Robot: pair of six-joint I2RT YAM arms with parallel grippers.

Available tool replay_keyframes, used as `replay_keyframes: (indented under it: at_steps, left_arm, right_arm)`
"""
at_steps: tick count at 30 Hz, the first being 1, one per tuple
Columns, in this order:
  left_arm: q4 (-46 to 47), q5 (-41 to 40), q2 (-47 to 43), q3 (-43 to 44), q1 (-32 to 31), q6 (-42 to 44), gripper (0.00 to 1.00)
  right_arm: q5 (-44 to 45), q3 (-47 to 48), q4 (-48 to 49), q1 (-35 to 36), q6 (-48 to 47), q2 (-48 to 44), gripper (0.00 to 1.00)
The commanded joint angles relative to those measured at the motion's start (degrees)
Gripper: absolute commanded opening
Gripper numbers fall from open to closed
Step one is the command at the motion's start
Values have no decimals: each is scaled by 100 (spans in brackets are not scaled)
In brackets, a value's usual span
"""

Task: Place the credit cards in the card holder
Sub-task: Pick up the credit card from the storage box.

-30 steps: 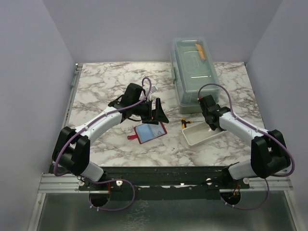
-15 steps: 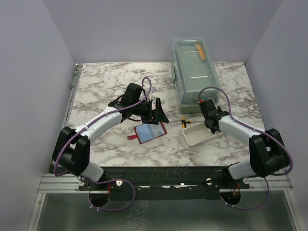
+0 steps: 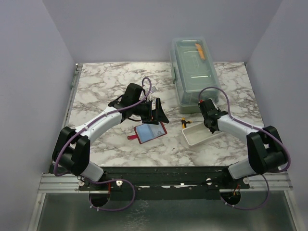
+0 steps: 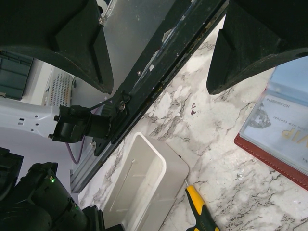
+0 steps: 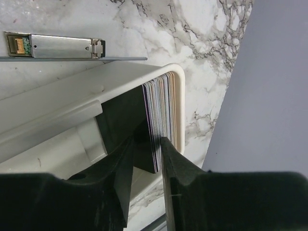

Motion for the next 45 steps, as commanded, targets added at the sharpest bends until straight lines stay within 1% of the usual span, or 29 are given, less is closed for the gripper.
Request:
replay_keyframes:
  at_steps: [1,6,9,10,11,12,13,15,18,21,23,25,29,34,38,45]
  left_arm:
    - [82,181,-70,-49,18,50,86]
    - [81,198,-41,-48,18,41,86]
    - [82,190,-33,-57,19,50,86]
    - [82,190,-37,-56,18,49,86]
    - [82,198,-32,-55,16,43,86]
    - [82,199,-36,-54,15,42,86]
    - [78,205,-36,-49,17,40,86]
    - [82,202,-36,-48,13,38,86]
    - [82,207,-30,-53,18,40,86]
    - [82,224,-28,-53,18,42,86]
    - [82,225,-30,-57,16,41,86]
    - [82,218,-32,-57,16,42,86]
    - [82,231,-30,-48,18,42,86]
    - [82,253,-19,-48,18,41,86]
    - [82,251,5,-40,12,42,86]
    - [80,263,58,-40,18,35,86]
  right_arm:
    - [204,21,113,-67,-101,-179,29]
    - [238,10,142,-74,-169,-264,19]
    - [198,39,149,-78,-173,-269,18]
    - [24,72,88,-78,-165,-274,21]
    - [-268,100,30,-76,-167,-294,28]
    - [-551,103,1,-76,-111,-325,38]
    - [-681,69,28,-76,-52,-337,46]
    - [-652,-39,124,-76,-91,-272,56]
    - [-494,-63,282,-104,-168,-98,59]
    - [-602,34,265,-169,-89,117,59]
    - [-457,-22,351,-206,-95,262,58]
    - [-250,-75,430,-216,-104,386,56]
    - [35,33,360,-216,-180,433,41]
    - [195,96,468,-220,-444,94,26]
    - [203,99,470,-216,-514,-61,21]
    - [89,250,105,-216,-363,-9,12]
